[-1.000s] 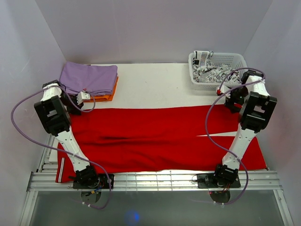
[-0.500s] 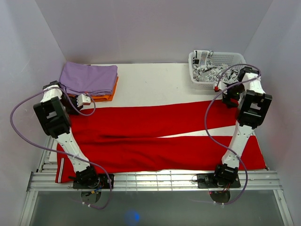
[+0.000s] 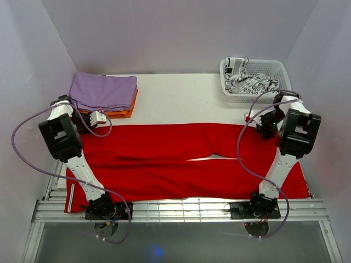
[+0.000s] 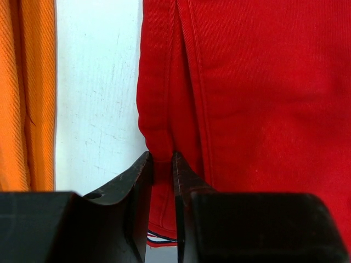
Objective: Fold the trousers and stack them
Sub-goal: Flatten the trousers out, then fold the trousers
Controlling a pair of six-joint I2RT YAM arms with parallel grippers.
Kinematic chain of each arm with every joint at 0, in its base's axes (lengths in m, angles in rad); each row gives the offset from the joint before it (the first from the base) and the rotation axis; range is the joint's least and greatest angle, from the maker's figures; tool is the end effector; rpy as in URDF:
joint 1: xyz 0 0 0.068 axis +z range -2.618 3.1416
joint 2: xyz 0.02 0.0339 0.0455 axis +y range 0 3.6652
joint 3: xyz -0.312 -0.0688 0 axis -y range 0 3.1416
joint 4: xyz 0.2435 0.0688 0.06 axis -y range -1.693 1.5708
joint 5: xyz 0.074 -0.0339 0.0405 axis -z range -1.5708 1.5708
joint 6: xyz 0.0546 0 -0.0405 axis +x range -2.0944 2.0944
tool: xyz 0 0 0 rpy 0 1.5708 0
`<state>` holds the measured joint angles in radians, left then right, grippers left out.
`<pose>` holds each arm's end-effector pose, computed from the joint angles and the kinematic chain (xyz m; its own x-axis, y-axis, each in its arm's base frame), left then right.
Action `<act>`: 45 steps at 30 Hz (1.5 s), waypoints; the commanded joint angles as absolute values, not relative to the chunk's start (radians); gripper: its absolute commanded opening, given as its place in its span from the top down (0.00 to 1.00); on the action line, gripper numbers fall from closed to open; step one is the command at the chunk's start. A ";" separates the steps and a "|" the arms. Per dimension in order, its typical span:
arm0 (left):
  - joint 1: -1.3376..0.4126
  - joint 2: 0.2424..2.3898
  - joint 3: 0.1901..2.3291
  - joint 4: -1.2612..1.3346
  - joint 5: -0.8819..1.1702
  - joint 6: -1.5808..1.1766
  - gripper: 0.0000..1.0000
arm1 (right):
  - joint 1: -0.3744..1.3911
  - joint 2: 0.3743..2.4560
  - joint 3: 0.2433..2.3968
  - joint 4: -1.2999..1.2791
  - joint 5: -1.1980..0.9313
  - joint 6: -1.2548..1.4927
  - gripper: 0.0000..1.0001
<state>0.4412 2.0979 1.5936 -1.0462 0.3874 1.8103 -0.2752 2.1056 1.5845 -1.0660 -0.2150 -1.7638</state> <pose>0.3901 0.1614 0.1935 -0.1629 0.9178 -0.3621 0.9704 0.2154 0.1093 0.4054 -0.1024 0.1854 -0.0793 -0.9739 -0.2125 -0.9959 0.0865 -0.0249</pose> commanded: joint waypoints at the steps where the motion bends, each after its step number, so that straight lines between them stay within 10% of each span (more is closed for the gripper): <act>1: 0.456 2.079 1.542 -1.025 0.351 1.853 1.00 | -0.293 2.042 1.399 -1.167 -0.173 -1.802 0.50; 14: 0.453 2.052 1.509 -0.996 0.361 1.885 1.00 | -0.321 2.164 1.914 -1.304 -0.376 -1.720 0.02; 28: 0.446 2.060 1.519 -1.000 0.354 1.845 1.00 | -0.256 2.230 1.683 -1.163 -0.313 -1.700 0.02; 36: 0.463 2.066 1.572 -1.032 0.429 1.721 1.00 | -0.258 2.136 1.536 -1.128 -0.242 -1.730 0.90; 45: 0.495 2.075 1.736 -0.990 0.610 1.418 1.00 | -0.308 2.171 1.940 -1.193 -0.327 -1.648 0.92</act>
<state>0.4732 2.1044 1.6531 -1.0256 0.5110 1.5520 -0.2733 2.1822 1.7924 -1.1561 -0.3016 -1.6798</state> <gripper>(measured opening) 0.280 0.087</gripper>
